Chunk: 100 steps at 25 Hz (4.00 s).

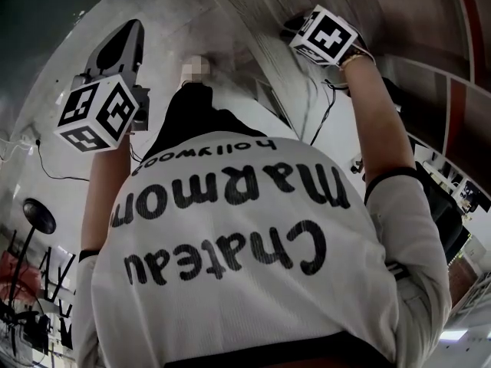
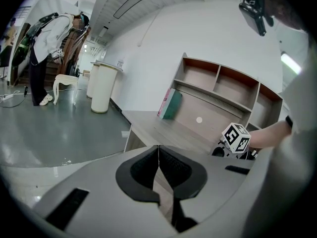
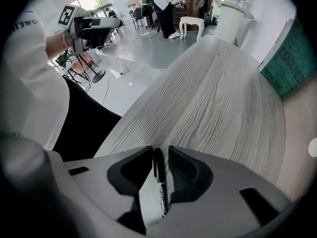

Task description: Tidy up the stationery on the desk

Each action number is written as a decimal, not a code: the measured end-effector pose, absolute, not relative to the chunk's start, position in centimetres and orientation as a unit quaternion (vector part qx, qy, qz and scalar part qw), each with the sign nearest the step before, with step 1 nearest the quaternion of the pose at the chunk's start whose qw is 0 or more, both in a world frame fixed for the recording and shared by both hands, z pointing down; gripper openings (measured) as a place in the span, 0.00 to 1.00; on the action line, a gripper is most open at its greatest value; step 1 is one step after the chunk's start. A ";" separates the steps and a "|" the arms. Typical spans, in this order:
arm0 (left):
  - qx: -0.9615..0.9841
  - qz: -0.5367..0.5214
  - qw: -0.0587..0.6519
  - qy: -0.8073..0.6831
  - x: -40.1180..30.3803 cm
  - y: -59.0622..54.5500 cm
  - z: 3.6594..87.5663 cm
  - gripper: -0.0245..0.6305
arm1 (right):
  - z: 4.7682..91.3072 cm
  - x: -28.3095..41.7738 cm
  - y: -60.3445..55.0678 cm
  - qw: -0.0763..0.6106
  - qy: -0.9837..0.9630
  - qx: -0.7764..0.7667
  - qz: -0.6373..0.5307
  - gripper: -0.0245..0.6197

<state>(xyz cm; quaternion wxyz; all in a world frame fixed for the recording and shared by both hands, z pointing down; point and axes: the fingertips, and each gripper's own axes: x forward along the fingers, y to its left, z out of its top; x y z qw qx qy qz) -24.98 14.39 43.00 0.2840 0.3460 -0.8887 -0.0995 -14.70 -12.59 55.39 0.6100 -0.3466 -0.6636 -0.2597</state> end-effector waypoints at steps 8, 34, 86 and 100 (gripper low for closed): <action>0.348 -0.098 0.286 -0.888 -24.5 14.4 43.1 0.06 | 55.5 -14.7 -12.5 0.606 -0.672 -0.339 -0.257 0.17; 0.396 -0.080 0.261 -0.877 -19.9 10.2 39.9 0.06 | 48.3 -13.7 -15.6 0.464 -0.875 -0.126 -0.059 0.14; 0.701 0.002 0.261 -0.663 -12.9 -17.2 35.2 0.06 | 28.0 4.3 -33.1 0.076 -0.932 0.308 0.176 0.14; 0.718 0.025 0.267 -0.642 -16.7 -17.2 35.7 0.06 | 30.4 5.5 -34.5 0.051 -0.892 0.417 0.166 0.14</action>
